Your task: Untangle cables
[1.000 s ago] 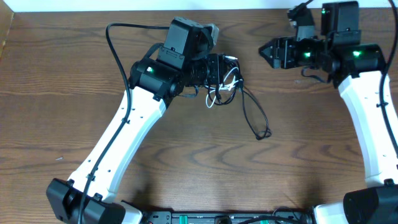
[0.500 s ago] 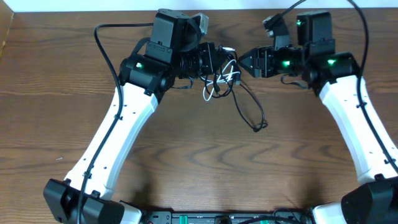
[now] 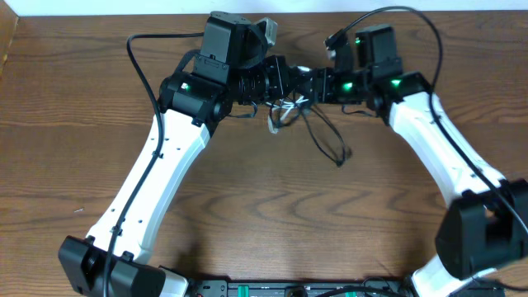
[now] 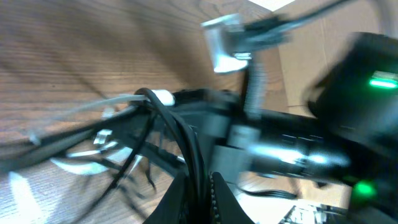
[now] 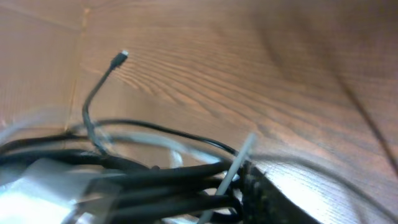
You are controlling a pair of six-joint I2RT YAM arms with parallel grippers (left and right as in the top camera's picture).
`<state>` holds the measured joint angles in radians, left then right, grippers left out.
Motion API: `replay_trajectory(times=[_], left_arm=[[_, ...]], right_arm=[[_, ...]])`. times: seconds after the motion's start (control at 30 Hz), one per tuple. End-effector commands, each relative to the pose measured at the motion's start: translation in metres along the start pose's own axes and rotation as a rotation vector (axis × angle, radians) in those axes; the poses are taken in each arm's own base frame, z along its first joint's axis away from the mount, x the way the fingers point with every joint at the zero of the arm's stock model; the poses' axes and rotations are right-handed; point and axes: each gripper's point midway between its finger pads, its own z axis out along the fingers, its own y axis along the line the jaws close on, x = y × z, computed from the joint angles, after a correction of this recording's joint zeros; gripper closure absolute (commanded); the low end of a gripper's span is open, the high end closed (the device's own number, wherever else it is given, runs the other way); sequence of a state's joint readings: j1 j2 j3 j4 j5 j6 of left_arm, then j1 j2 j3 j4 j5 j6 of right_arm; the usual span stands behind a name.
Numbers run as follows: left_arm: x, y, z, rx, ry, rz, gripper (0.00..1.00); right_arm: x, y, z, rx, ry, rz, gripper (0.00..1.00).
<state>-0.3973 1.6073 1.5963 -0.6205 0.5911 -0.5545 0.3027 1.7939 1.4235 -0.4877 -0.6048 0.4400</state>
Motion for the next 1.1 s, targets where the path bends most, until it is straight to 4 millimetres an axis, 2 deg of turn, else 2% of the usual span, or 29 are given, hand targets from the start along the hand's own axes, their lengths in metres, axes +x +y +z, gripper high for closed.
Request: replay_trajectory(times=[0.0,0.07,0.2,0.37,0.43,0.53,0.63,0.83,0.9,0.97,1.07], left_arm=[[-0.005,-0.016,-0.013,0.119,0.015,0.001,0.93],[-0.014,-0.018,-0.023,0.165,0.005,-0.001,0.93],[-0.034,-0.011,-0.050,0.221,-0.040,-0.051,0.93],[-0.061,0.006,-0.088,0.234,-0.136,-0.076,0.93],[-0.067,0.015,-0.098,0.219,-0.163,-0.083,0.92],[-0.066,0.023,-0.098,0.194,-0.167,-0.048,0.93],[-0.056,0.033,-0.087,0.141,-0.141,-0.030,0.93],[-0.032,0.078,-0.060,-0.139,-0.092,-0.006,0.92],[-0.024,0.088,-0.054,-0.217,-0.072,0.011,0.83],[-0.018,0.095,-0.047,-0.270,-0.050,0.030,0.63],[-0.010,0.097,-0.034,-0.303,-0.017,0.043,0.44]], right_arm=[[0.006,-0.065,0.018,0.218,-0.007,0.170,0.74],[0.010,-0.088,0.020,0.285,0.002,0.212,0.81],[0.017,-0.124,0.017,0.367,0.026,0.271,0.85],[0.022,-0.146,0.013,0.392,0.061,0.251,0.90],[0.023,-0.141,0.014,0.350,0.085,0.186,0.92],[0.026,-0.130,0.016,0.286,0.116,0.121,0.94],[0.033,-0.126,0.018,0.268,0.147,0.096,0.97],[0.042,-0.104,0.013,0.190,0.196,0.046,0.99],[0.040,-0.096,0.006,0.183,0.186,0.021,0.99],[0.037,-0.087,-0.003,0.178,0.171,-0.007,0.99],[0.033,-0.076,-0.016,0.173,0.151,-0.023,0.99]])
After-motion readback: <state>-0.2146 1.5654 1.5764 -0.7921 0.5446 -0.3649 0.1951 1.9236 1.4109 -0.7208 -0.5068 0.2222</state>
